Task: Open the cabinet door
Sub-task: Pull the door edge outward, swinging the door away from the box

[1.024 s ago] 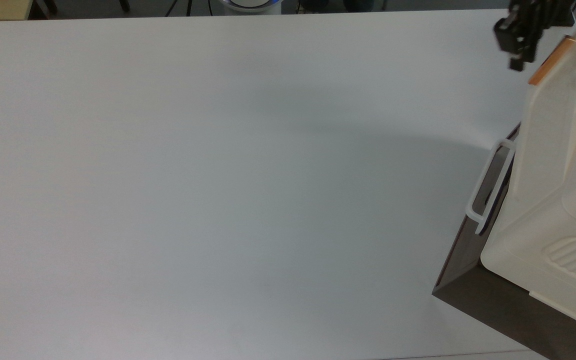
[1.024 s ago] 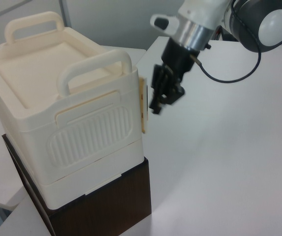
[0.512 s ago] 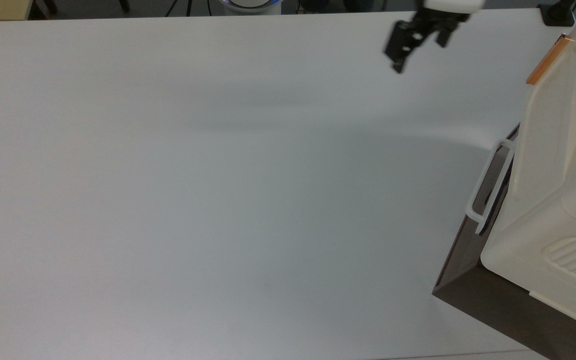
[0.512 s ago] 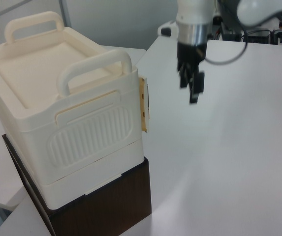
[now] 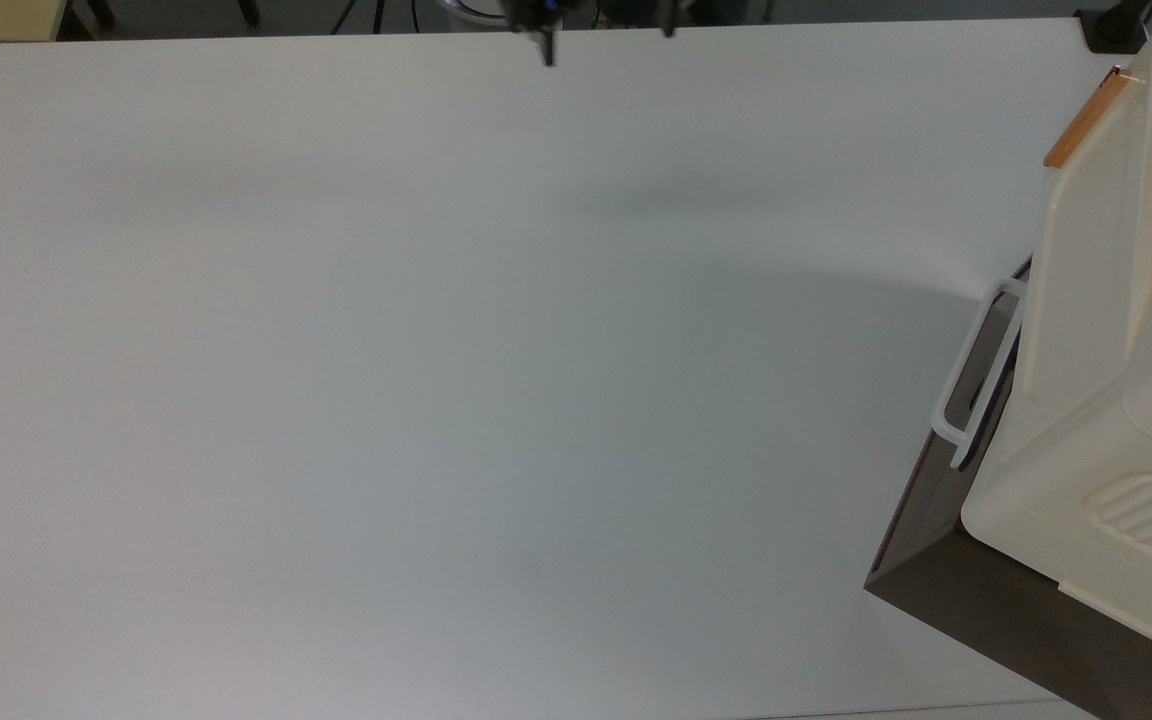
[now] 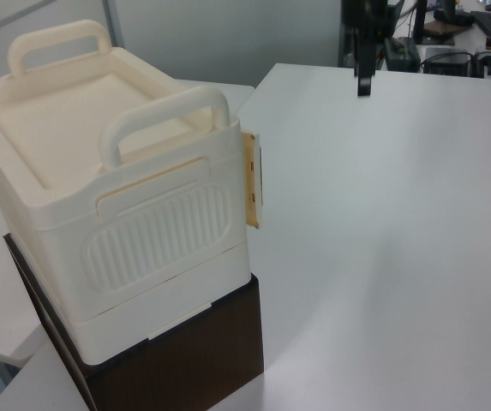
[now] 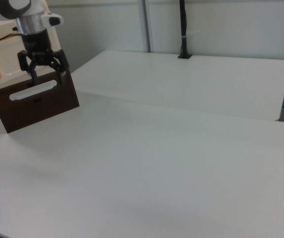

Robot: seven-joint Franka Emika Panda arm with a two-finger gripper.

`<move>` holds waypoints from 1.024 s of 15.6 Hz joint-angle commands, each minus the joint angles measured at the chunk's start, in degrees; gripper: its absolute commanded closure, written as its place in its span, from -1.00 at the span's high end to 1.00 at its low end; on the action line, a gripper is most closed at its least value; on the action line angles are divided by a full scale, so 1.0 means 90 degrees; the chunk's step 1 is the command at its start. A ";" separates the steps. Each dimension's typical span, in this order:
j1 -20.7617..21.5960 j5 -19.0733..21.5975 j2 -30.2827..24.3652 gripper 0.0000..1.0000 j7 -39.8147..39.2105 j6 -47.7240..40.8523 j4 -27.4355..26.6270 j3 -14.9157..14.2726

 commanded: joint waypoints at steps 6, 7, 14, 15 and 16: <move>0.0297 0.0632 -0.0106 1.00 0.0285 0.0938 0.0136 0.0343; 0.0493 0.0642 -0.0067 1.00 0.0557 0.1347 0.0156 0.0344; 0.1957 0.0107 0.0197 1.00 0.2363 0.3214 0.0224 0.0334; 0.2163 -0.0137 0.0304 1.00 0.2608 0.3342 0.0254 0.0334; 0.2348 -0.0332 0.0401 1.00 0.2891 0.3479 0.0341 0.0334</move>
